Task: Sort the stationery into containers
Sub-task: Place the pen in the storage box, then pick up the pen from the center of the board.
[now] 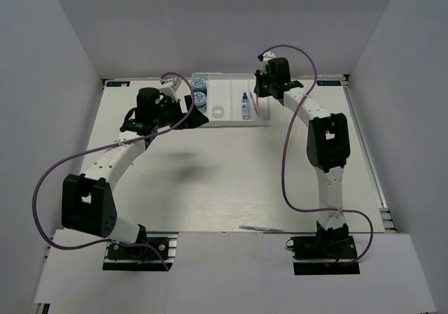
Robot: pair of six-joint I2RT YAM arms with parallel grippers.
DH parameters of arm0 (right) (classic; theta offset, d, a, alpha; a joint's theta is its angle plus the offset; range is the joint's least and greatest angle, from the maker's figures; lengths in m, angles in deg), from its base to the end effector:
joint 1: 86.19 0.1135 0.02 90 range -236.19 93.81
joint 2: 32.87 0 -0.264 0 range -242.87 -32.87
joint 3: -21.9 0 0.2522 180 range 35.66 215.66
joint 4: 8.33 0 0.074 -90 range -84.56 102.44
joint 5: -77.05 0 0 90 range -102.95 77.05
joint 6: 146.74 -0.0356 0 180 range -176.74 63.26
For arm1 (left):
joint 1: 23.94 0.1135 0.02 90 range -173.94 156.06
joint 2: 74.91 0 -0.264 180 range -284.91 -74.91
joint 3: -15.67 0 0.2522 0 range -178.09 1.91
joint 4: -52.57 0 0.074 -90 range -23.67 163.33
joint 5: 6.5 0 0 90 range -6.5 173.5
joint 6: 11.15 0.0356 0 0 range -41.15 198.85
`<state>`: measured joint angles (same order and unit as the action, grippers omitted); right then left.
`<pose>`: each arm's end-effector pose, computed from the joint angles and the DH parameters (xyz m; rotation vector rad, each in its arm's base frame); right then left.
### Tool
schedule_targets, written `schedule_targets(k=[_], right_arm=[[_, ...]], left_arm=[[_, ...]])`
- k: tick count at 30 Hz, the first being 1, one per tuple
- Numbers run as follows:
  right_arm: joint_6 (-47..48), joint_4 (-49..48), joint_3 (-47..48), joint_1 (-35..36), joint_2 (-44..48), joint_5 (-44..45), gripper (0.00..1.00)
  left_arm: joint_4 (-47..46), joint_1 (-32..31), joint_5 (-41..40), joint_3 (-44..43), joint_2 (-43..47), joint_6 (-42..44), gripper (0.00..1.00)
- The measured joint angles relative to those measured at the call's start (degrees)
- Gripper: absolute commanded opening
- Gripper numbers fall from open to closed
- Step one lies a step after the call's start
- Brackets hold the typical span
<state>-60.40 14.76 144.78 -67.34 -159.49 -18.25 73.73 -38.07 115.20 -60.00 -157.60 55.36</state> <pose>0.4975 0.1733 0.2595 -0.3293 2.0273 0.3396 0.3141 -0.0984 0.2953 0.1840 2.1176 -0.9677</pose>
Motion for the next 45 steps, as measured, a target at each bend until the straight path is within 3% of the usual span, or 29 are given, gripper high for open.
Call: schedule_targets(k=[7,8,9,11,16,20,24,26,31,34,39,43,45], right_arm=[[5.3,1.2,0.0,-0.2,-3.9,5.0,0.00],[5.7,1.0,0.1,-0.2,-3.9,5.4,0.06],[5.9,0.8,0.1,-0.3,-3.9,5.6,0.25],[6.3,0.9,0.1,-0.3,-3.9,6.3,0.50],[5.7,0.9,0.0,-0.8,-4.0,7.3,0.64],[4.6,1.1,0.1,-1.1,-4.0,8.0,0.63],[1.1,3.1,-1.9,-1.4,-1.0,8.5,0.51],[-0.9,4.5,-7.1,-1.8,4.7,8.6,0.45],[-6.3,8.5,-23.3,-3.5,25.6,11.3,0.49],[-12.2,9.5,-29.9,-4.3,33.0,16.2,0.43],[-18.5,11.2,-43.1,-4.5,34.4,18.3,0.32],[-20.2,11.2,-50.3,-4.5,33.3,17.2,0.32],[-20.6,10.0,-51.6,-4.4,33.3,17.4,0.38]], left_arm=[[2.2,0.0,-1.1,0.4,0.0,2.5,0.98],[2.3,0.0,-1.1,0.5,0.0,2.5,0.98],[2.5,0.0,-1.1,0.5,0.0,2.6,0.98],[2.5,0.0,-1.1,0.5,0.0,2.6,0.98],[2.9,0.0,-1.2,0.3,-0.3,2.9,0.98],[3.7,0.0,-1.7,-0.3,-0.5,3.2,0.98],[4.6,0.0,-2.7,-1.5,-0.3,4.0,0.98],[5.1,0.0,-4.2,-1.5,0.2,4.2,0.94],[7.2,0.2,-9.6,-1.6,2.6,4.4,0.93],[7.8,0.2,-13.2,-1.6,4.1,4.3,0.92],[8.6,0.3,-15.3,-1.5,4.8,4.7,0.92],[8.8,0.3,-15.5,-1.0,5.3,5.3,0.91],[8.8,0.3,-15.4,-0.6,5.7,5.6,0.91]])
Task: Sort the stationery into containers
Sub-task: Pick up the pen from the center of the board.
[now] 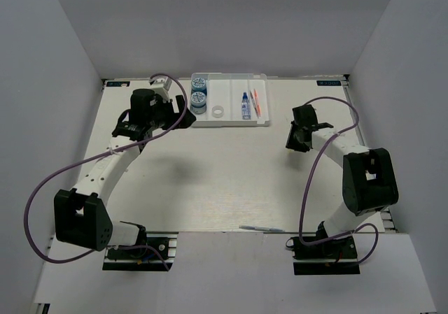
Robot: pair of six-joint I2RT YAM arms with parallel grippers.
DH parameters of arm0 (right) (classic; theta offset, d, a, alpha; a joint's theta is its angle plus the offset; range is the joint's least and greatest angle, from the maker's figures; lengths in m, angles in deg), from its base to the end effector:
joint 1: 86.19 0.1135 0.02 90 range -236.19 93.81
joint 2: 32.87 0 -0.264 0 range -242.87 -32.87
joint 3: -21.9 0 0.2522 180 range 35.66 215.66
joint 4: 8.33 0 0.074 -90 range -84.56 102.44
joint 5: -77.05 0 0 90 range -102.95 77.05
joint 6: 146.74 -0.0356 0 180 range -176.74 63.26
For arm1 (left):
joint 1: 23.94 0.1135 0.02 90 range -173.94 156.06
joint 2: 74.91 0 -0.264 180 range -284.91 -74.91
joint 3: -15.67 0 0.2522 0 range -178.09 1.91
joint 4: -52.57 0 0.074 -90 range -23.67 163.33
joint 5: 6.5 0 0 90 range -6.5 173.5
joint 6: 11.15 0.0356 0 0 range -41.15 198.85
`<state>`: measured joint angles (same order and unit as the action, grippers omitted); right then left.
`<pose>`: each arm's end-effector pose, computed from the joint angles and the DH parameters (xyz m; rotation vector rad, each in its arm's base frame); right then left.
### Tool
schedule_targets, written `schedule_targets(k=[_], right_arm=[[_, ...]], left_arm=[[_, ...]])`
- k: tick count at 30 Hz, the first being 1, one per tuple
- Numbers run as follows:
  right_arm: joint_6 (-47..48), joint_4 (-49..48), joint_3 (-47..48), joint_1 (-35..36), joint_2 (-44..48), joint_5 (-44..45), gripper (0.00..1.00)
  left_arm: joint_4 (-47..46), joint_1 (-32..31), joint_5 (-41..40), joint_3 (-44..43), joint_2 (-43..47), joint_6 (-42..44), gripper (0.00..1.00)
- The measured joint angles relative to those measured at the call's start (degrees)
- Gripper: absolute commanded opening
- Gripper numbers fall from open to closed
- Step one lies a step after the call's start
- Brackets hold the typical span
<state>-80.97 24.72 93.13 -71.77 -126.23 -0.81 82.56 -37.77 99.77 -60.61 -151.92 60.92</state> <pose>0.3227 0.0752 0.1927 0.2969 2.4848 0.0086 0.2946 -0.0828 0.3123 0.0974 2.1446 -0.6273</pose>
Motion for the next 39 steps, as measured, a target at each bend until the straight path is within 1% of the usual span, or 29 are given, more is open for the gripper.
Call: schedule_targets(k=[1,5,9,14,17,21,22,23,25,30,33,36,39], right_arm=[[-0.3,-0.6,-0.2,0.0,0.0,0.3,0.41],[-1.2,-3.6,-0.2,0.1,0.0,1.8,0.45],[-1.8,-6.3,-0.7,0.1,-0.5,2.4,0.44],[-2.3,-9.1,-2.0,0.1,-3.4,3.1,0.43],[-2.2,-10.7,-2.6,0.1,-5.0,3.6,0.40],[-1.4,-12.5,-3.0,0.1,-5.8,4.2,0.30],[-1.2,-12.8,-3.0,0.1,-6.0,4.4,0.24],[-0.9,-12.9,-3.0,0.1,-6.1,4.5,0.11],[-0.5,-12.9,-2.6,0.1,-6.4,5.0,0.00],[1.0,-11.3,-0.2,0.1,-7.9,5.5,0.00],[4.5,-10.4,-0.1,0.0,-7.5,5.2,0.00],[11.2,-9.5,1.0,0.0,-5.9,1.9,0.00],[16.8,-7.8,8.2,-0.1,-5.7,-3.2,0.00]], left_arm=[[0.0,0.0,0.0,0.2,0.1,0.1,0.91],[0.0,0.0,0.0,0.2,0.1,0.2,0.91],[-0.4,0.0,0.3,0.2,0.0,0.2,0.91],[-0.3,0.0,0.9,0.2,-0.5,0.2,0.91],[-0.3,0.0,1.1,0.2,-0.5,0.2,0.91],[-0.3,0.0,1.6,0.2,-0.5,0.2,0.91],[-0.3,0.0,1.7,0.2,-0.5,0.2,0.91],[-0.3,0.0,1.8,0.2,-0.5,0.2,0.91],[-0.3,0.0,2.0,0.2,-0.5,0.1,0.91],[0.1,0.0,2.2,-0.2,-0.8,0.1,0.91],[0.3,0.0,2.3,-0.4,-0.9,0.4,0.94],[0.5,0.0,3.6,-0.5,-1.1,1.2,0.95],[0.5,0.0,7.4,-1.6,-2.3,2.4,0.95]])
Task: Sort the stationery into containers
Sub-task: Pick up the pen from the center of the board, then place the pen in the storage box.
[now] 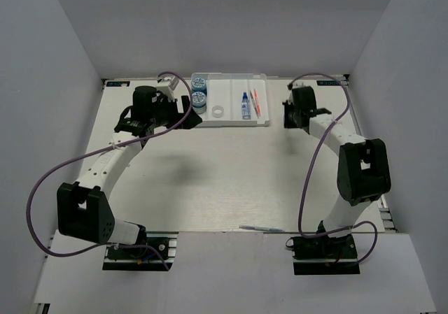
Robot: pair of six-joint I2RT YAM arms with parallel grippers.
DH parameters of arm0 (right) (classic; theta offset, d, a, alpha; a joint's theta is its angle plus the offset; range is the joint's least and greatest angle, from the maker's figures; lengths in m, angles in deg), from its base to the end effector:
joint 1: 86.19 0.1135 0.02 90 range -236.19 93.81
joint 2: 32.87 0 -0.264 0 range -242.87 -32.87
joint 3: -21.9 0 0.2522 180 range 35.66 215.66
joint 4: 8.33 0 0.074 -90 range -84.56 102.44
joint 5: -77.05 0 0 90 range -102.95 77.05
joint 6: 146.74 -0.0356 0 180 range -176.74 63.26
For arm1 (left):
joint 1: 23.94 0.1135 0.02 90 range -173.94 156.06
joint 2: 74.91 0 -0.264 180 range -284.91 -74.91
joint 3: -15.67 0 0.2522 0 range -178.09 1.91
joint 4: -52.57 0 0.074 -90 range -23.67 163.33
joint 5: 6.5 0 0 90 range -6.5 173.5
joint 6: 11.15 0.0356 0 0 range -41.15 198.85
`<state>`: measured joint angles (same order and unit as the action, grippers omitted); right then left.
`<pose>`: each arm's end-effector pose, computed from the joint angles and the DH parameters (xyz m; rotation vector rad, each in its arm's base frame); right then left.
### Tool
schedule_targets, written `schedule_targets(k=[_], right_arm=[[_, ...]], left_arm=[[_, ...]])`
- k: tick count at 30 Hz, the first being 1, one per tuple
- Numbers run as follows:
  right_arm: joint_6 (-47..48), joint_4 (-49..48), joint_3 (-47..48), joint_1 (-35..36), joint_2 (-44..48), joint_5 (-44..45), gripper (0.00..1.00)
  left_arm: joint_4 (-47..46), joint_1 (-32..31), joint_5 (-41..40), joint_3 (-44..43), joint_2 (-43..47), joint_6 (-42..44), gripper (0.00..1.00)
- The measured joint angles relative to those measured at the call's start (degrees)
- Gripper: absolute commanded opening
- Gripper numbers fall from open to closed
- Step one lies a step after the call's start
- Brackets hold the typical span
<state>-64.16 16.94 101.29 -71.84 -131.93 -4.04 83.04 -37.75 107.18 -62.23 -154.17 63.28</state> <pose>0.3660 0.0879 0.2122 -0.0660 2.3423 0.0043 0.3010 -0.0887 0.3107 0.2176 2.1526 -0.7389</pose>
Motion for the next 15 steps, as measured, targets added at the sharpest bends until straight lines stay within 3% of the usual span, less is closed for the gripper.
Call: schedule_targets(k=[7,15], right_arm=[[4.9,2.4,31.1,0.4,-10.5,-12.0,0.00],[4.5,2.0,41.7,1.6,-25.8,-12.2,0.00]], left_arm=[[-0.9,0.0,5.6,-1.3,-2.9,1.4,0.94],[-0.9,0.0,5.6,-2.0,-3.1,2.7,0.95]])
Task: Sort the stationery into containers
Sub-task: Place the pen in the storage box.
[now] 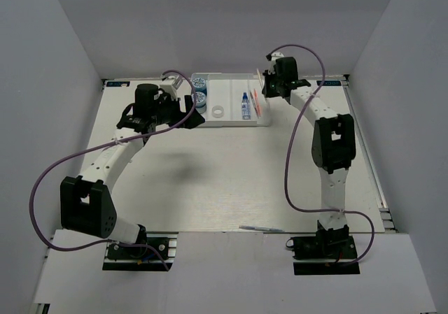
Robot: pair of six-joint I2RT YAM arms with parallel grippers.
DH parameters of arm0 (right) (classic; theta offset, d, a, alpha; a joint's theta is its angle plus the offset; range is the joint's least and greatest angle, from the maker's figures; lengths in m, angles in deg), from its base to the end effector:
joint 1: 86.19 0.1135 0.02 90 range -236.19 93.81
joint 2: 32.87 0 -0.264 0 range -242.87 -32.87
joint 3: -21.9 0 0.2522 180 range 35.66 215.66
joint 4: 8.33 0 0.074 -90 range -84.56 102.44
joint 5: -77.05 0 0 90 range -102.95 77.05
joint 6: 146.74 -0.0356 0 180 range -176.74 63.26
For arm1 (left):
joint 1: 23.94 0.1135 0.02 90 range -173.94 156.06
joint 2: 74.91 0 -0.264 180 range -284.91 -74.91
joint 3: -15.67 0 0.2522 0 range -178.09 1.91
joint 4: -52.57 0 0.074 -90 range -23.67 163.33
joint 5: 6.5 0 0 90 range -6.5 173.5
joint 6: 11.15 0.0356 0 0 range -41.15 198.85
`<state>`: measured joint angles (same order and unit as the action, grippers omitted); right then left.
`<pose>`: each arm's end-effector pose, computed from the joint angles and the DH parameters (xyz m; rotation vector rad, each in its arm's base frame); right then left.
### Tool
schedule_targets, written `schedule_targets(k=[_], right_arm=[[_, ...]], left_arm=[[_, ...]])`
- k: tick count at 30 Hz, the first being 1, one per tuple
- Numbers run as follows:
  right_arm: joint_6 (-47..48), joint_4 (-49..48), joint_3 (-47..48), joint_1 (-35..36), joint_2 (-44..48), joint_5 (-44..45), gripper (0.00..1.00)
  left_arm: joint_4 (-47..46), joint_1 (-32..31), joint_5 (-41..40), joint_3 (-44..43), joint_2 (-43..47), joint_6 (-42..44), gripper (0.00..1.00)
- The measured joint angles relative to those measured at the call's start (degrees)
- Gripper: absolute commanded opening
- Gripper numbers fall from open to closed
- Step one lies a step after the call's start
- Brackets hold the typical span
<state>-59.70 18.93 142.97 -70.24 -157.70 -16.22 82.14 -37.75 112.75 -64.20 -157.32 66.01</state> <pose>0.4959 0.1438 0.2572 -0.2740 2.1040 0.2568 0.3125 -0.0947 0.3082 0.3265 2.1346 -0.8151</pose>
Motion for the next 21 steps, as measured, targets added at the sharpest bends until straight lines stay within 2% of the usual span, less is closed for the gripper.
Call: schedule_targets(k=[4,9,10,11,12,15,19,21], right_arm=[[-0.4,0.4,0.2,0.9,-5.0,1.8,0.00],[-2.4,0.3,0.2,1.9,-6.0,5.0,0.00],[-2.8,-0.1,0.2,2.1,-6.0,5.8,0.05],[-3.2,-0.1,0.2,2.2,-6.0,6.5,0.17],[-4.0,0.0,0.1,2.4,-6.0,7.1,0.35],[-5.0,0.0,0.1,2.8,-6.0,8.0,0.53],[-5.5,0.1,0.0,2.9,-6.0,8.1,0.53],[-4.9,0.1,-0.3,2.9,-5.6,7.8,0.44]], left_arm=[[0.0,0.0,0.0,-0.1,0.0,0.2,0.95],[-0.3,0.0,0.0,-0.1,-0.4,0.3,0.95],[-0.4,0.0,-0.1,-0.1,-0.5,0.3,0.95],[-0.4,0.0,-0.1,-0.1,-0.6,0.3,0.95],[-0.4,0.0,-0.1,-0.1,-0.7,0.3,0.95],[-0.4,0.0,-0.1,-0.1,-0.7,0.4,0.97],[-0.2,0.0,0.0,-0.1,-0.7,0.8,0.98],[0.4,0.0,0.0,-0.4,-0.7,1.4,0.98]])
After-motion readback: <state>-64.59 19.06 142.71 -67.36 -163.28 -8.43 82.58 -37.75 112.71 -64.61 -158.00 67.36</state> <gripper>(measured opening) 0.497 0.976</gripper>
